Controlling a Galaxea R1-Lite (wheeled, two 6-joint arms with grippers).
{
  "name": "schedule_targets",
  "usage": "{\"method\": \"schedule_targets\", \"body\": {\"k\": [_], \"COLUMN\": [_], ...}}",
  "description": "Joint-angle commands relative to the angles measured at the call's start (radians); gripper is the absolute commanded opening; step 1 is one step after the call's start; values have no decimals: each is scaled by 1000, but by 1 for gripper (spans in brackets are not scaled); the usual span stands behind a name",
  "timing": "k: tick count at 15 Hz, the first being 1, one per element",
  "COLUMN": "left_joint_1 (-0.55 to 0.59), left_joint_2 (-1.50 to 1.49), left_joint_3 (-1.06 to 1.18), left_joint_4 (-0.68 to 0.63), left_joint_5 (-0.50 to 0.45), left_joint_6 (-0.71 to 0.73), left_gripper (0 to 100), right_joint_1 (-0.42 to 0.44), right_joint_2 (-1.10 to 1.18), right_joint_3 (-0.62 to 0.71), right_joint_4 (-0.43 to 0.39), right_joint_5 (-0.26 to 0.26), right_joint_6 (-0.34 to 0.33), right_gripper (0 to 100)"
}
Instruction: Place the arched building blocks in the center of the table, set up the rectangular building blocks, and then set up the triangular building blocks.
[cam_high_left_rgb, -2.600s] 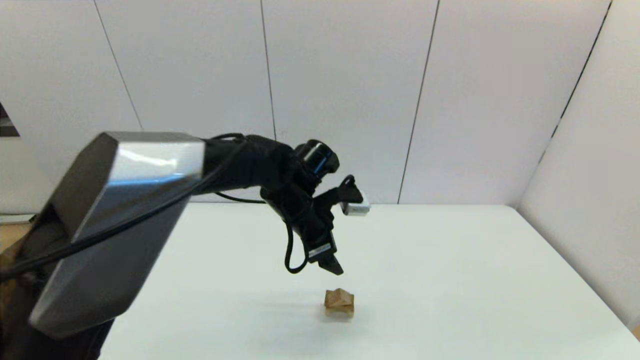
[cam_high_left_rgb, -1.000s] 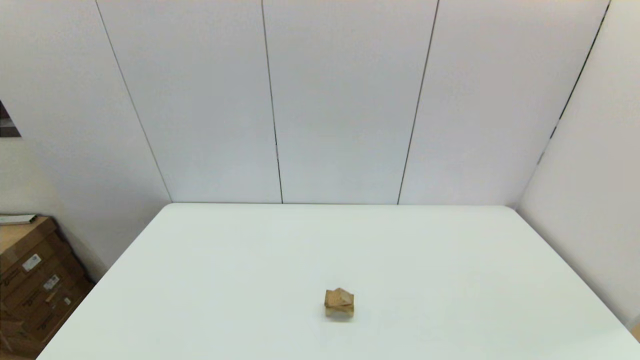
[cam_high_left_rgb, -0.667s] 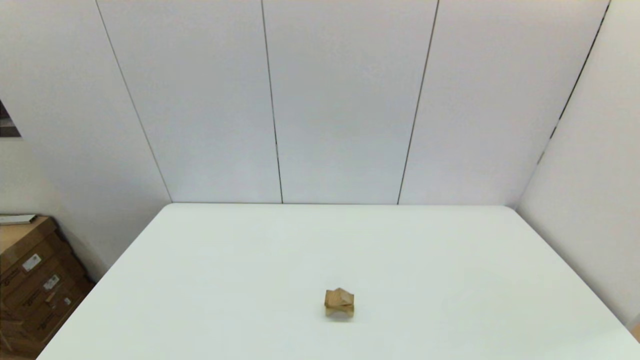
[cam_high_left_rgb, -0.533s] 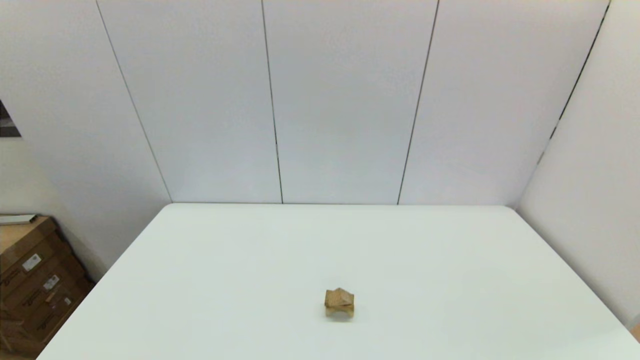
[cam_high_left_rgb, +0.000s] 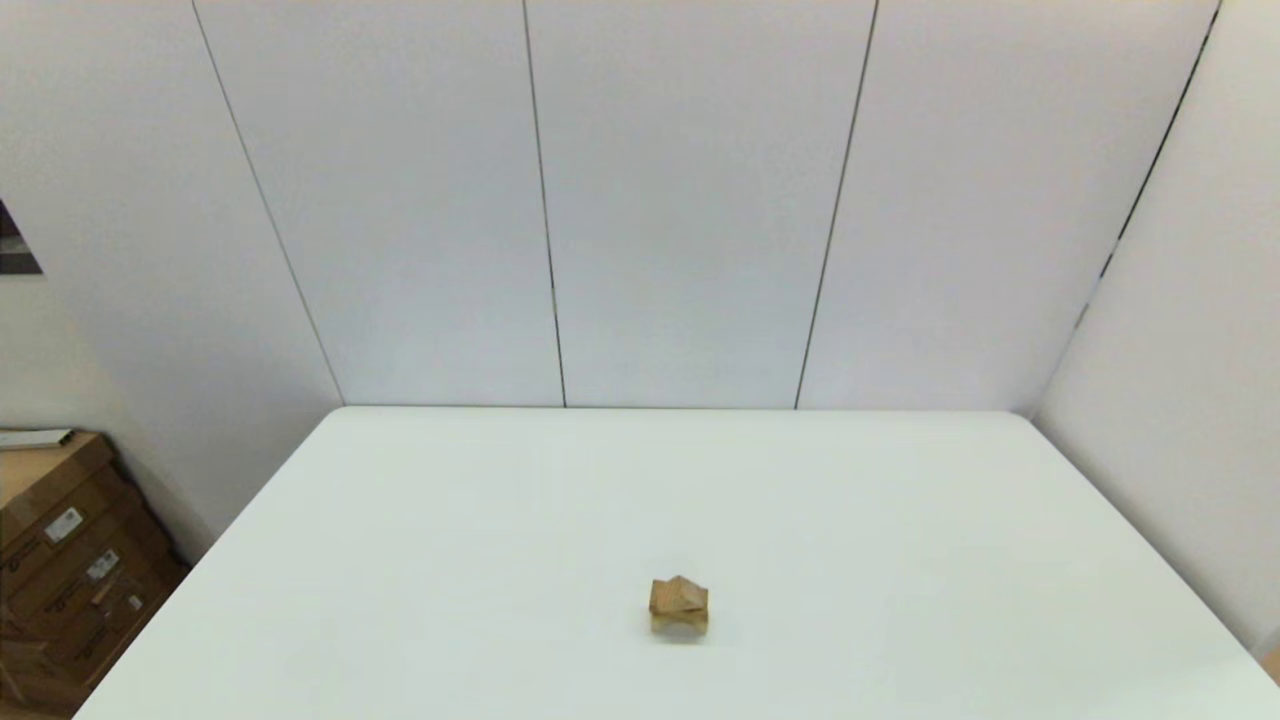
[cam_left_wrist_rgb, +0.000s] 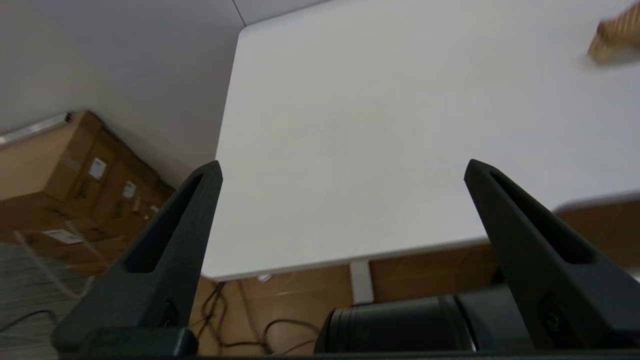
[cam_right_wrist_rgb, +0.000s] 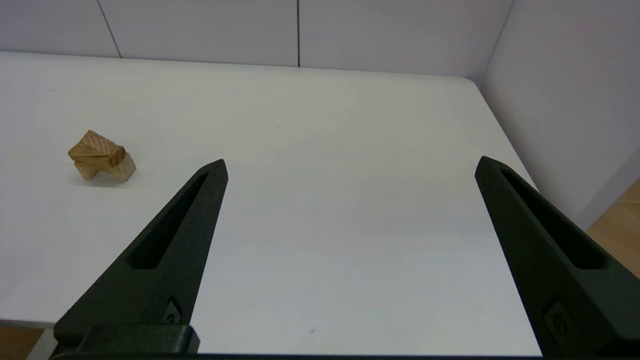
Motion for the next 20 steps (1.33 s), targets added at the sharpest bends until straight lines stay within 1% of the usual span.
{"method": "schedule_targets", "body": {"k": [1,3,5,8,9,20], "left_joint_1": [0,0,0,2,2,0], "left_joint_2": [-25,-25,-25,-25,-25,-25], "left_joint_3": [220,339,404,450,473,473], "left_joint_4": [-226,-388,-517,-634,-690,-692], "left_joint_5": [-2,-2,-16,-17,-19,-16], "left_joint_6": [-78,-92,-117,-121,-118,-126], "left_gripper": [100,100,100,100,100,100], "right_joint_1": [0,0,0,0,0,0], "right_joint_2": [0,0,0,0,0,1], "right_joint_3": [-1,-1,-1,-1,-1,-1], "right_joint_4": [1,-1,-1,1,-1,-1], "right_joint_5": [0,0,0,0,0,0], "right_joint_6": [0,0,0,0,0,0], "right_gripper": [100,100,100,100,100,100]}}
